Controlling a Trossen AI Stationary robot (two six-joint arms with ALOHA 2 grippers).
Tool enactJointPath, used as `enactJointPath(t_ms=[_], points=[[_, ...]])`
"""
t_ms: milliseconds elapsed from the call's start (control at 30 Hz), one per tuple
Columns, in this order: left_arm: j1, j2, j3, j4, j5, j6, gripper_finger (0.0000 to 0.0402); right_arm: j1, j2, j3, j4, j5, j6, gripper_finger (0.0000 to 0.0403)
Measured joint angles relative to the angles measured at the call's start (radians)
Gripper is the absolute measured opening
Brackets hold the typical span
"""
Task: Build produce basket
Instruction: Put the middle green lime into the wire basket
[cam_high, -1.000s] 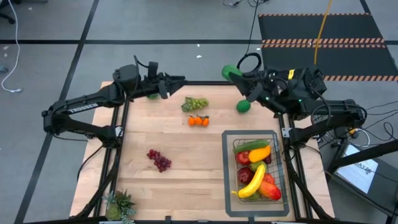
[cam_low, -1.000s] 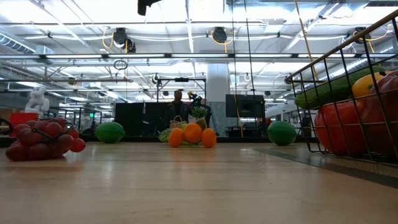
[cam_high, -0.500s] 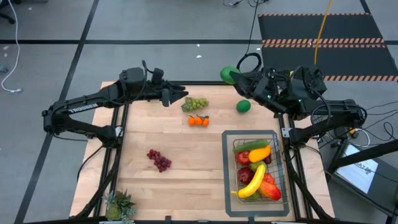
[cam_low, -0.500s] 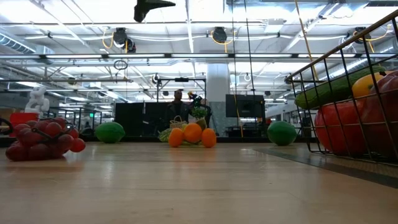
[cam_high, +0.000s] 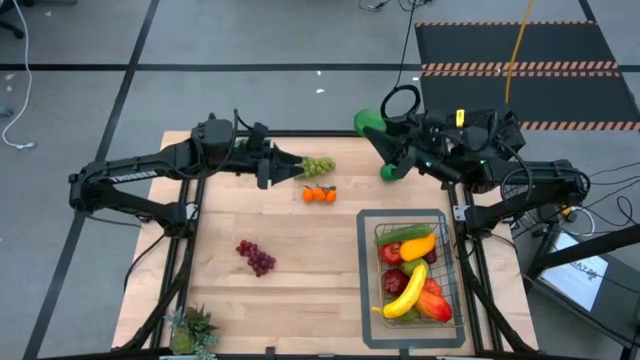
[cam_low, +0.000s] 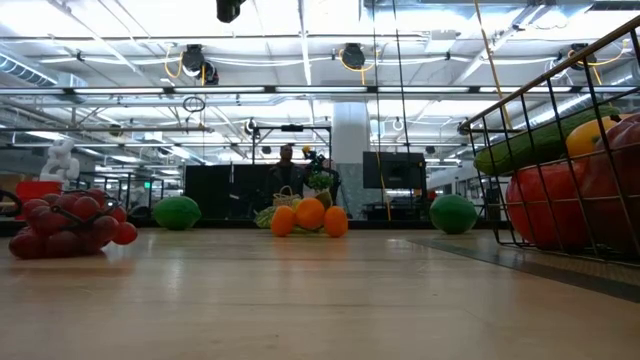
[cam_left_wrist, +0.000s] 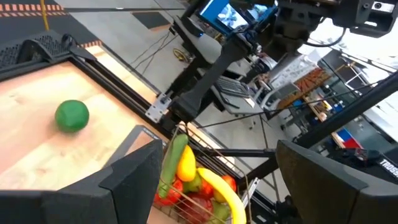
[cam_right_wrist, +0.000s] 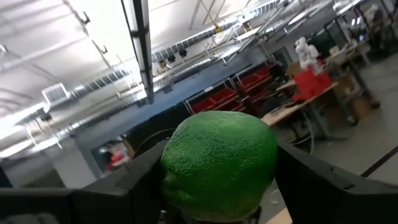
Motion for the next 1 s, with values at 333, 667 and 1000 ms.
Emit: enactJointPath(t_ms=[333, 667, 1000], points=[[-0.006, 0.000, 0.000, 0.000, -0.061, -0.008, 0.0310, 0.000, 0.000, 0.000, 0.005, -0.001, -0.200, 0.0253], [-0.006, 0.000, 0.000, 0.000, -0.143, -0.005, 0.0310, 0.000, 0.000, 0.000, 0.009, -0.027, -0.514, 0.0253], [-0.006, 0.000, 0.000, 0.000, -0.149, -0.012, 0.0310, 0.000, 0.000, 0.000, 0.007, -0.027, -0.801, 0.0253]])
